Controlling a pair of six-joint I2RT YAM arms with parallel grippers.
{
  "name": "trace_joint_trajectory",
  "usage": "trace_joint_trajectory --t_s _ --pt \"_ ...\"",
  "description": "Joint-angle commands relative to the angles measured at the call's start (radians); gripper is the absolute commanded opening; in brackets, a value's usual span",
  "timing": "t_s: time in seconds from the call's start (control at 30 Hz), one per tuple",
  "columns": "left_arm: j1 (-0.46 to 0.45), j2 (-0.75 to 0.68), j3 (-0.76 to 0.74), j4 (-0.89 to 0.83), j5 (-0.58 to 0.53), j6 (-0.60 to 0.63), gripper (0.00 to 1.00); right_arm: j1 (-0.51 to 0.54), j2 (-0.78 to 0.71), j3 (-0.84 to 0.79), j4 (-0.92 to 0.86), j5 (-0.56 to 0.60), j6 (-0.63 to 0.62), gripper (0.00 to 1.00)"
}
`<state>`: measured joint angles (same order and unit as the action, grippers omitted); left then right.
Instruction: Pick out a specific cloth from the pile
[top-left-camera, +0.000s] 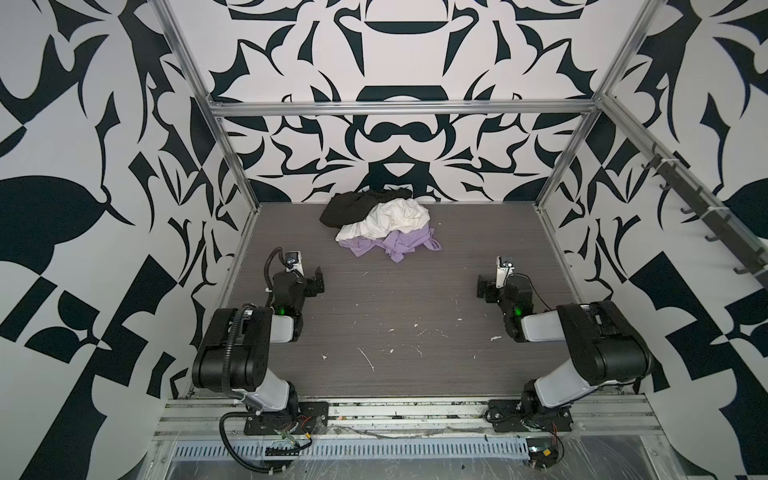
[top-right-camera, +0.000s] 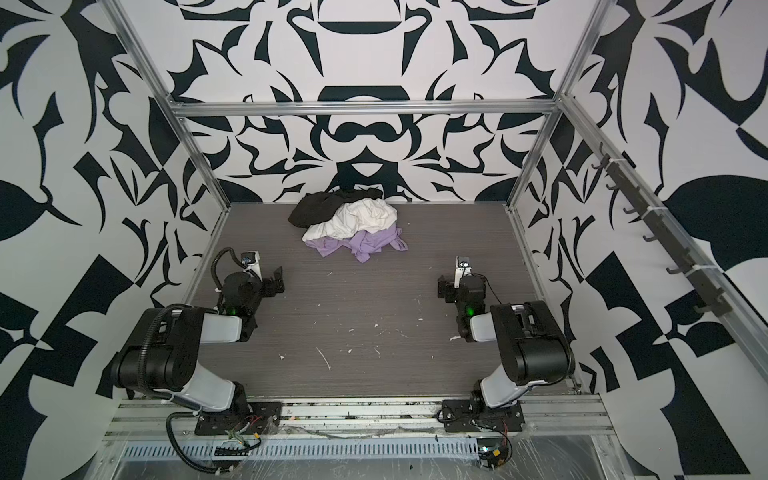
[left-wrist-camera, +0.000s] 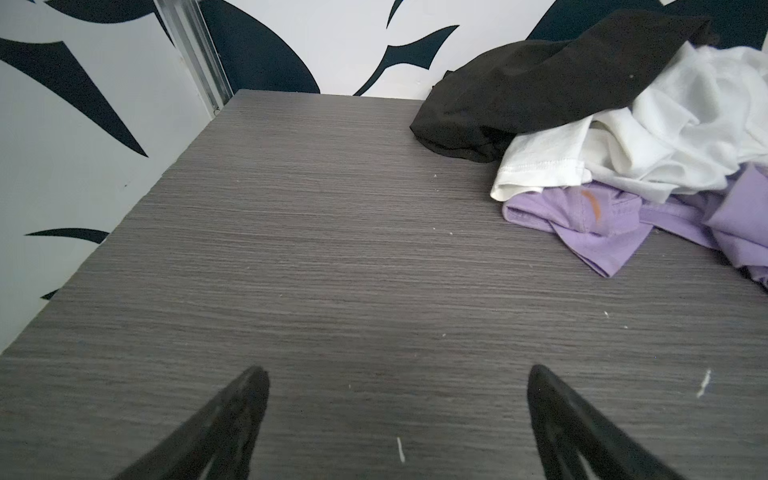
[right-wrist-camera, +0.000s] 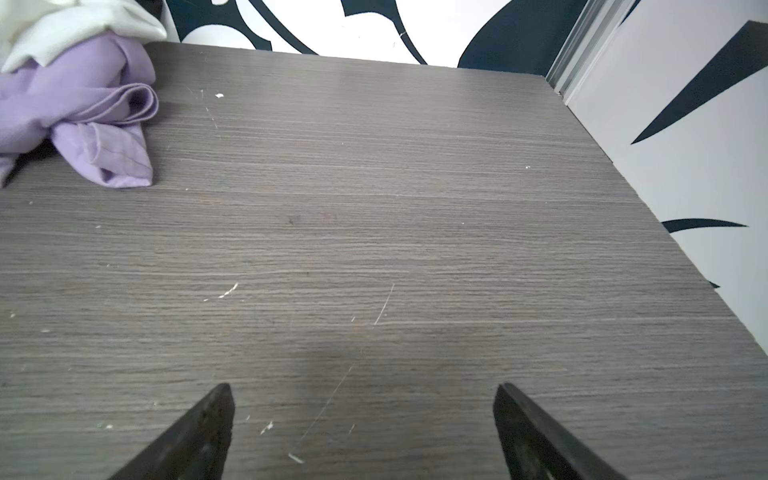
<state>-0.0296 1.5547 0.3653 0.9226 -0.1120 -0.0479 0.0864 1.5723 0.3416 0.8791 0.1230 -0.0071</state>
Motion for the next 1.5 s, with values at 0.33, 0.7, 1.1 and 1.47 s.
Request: trace_joint_trajectory --t_s 0.33,0.7,1.1,1.47 --pt "-0.004 0.009 0.0 0.01 -0.004 0.005 0.99 -0.004 -0.013 0.025 0.019 -0.008 -0.009 0.99" --pt "-0.004 0.006 -0.006 0.015 -0.003 0.006 0.99 -0.003 -0.015 0.023 0.02 -0.008 -0.01 0.99" --pt "-0.006 0.003 -0.009 0.022 -0.001 0.009 0.99 -0.003 -0.016 0.019 0.024 -0.008 -0.01 0.99" --pt "-0.005 0.005 -0.009 0.022 -0.001 0.011 0.99 -0.003 -0.018 0.014 0.033 0.003 -0.003 0.99"
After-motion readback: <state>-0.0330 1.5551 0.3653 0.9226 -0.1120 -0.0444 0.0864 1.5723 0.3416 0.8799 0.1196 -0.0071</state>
